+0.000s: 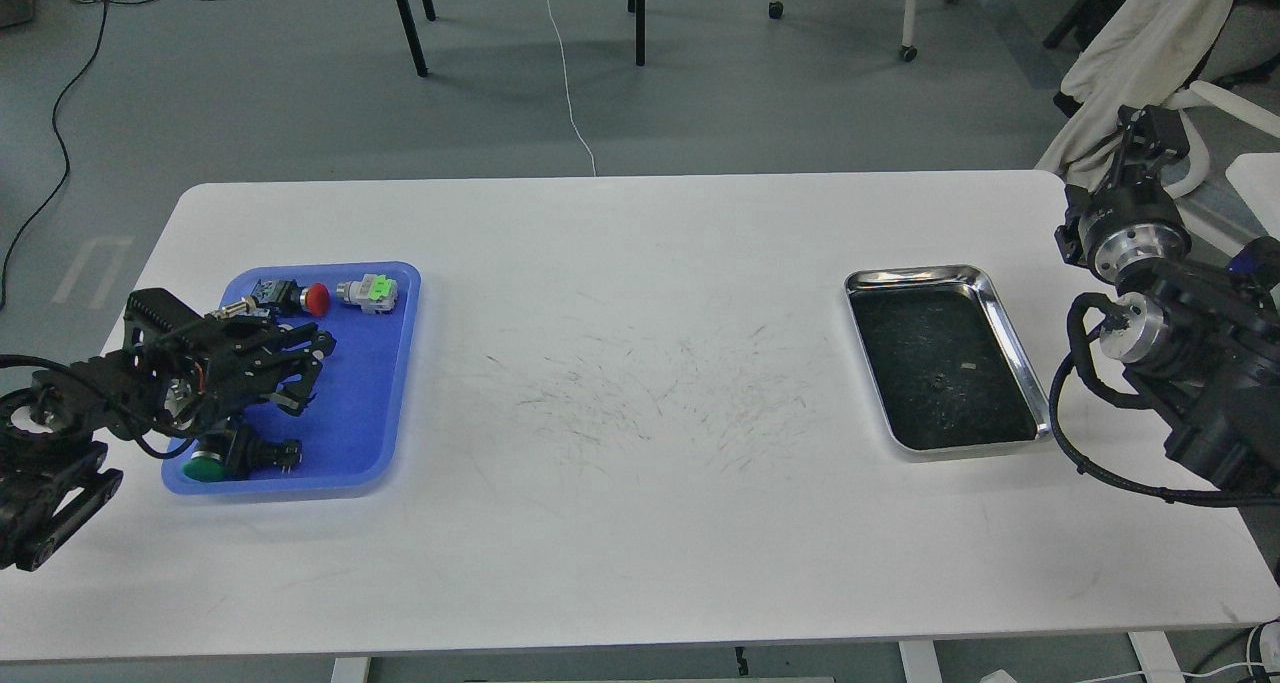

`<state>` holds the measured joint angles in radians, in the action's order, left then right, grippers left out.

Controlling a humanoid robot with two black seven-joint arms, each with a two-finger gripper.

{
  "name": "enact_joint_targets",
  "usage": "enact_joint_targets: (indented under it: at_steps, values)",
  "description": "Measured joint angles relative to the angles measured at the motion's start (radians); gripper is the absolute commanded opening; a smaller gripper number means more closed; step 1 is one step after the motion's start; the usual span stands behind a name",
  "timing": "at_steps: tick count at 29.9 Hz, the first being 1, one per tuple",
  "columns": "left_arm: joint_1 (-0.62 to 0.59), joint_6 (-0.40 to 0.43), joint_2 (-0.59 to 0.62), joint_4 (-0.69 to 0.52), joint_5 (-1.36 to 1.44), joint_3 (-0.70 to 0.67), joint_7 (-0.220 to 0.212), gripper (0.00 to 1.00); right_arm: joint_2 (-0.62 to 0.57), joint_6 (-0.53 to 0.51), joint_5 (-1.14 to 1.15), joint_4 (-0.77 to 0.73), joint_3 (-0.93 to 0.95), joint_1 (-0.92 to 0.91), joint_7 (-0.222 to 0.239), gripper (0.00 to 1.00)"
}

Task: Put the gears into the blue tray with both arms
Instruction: 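Carry the black gear with the left gripper into the blue tray, then release the gear in the blue tray and retract the left arm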

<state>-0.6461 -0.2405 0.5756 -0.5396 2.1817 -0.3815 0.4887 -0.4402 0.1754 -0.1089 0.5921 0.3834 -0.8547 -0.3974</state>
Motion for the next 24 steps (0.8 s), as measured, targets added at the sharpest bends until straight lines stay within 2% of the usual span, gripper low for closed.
enact_joint_targets:
  at_steps: [4, 5, 7, 11, 16, 22, 24]
  values:
    - [0.007, -0.003, -0.007, 0.008, 0.000, 0.001, 0.000, 0.09, 0.000, 0.000, 0.000, -0.001, 0.000, 0.002, 0.000, 0.97]
    - [0.009, -0.003, -0.008, 0.009, 0.000, 0.001, 0.000, 0.11, 0.000, 0.000, 0.000, -0.002, 0.000, 0.002, 0.000, 0.97]
    - [0.011, -0.003, -0.008, 0.009, 0.000, 0.004, 0.000, 0.23, 0.000, -0.001, 0.000, -0.002, 0.000, 0.002, 0.000, 0.97]
    - [0.012, -0.002, -0.009, 0.009, 0.000, 0.011, 0.000, 0.30, 0.000, -0.001, 0.000, -0.002, 0.000, 0.003, 0.000, 0.97]
    - [0.009, -0.001, -0.008, 0.009, 0.000, 0.032, 0.000, 0.36, 0.000, -0.002, 0.000, -0.002, 0.000, 0.003, 0.000, 0.97]
    - [-0.001, -0.001, -0.003, 0.009, -0.003, 0.036, 0.000, 0.38, 0.000, -0.002, 0.000, 0.000, 0.000, 0.003, 0.000, 0.97]
    - [-0.004, -0.002, -0.001, 0.009, -0.006, 0.033, 0.000, 0.48, 0.000, -0.002, 0.000, 0.000, 0.000, 0.003, 0.000, 0.97]
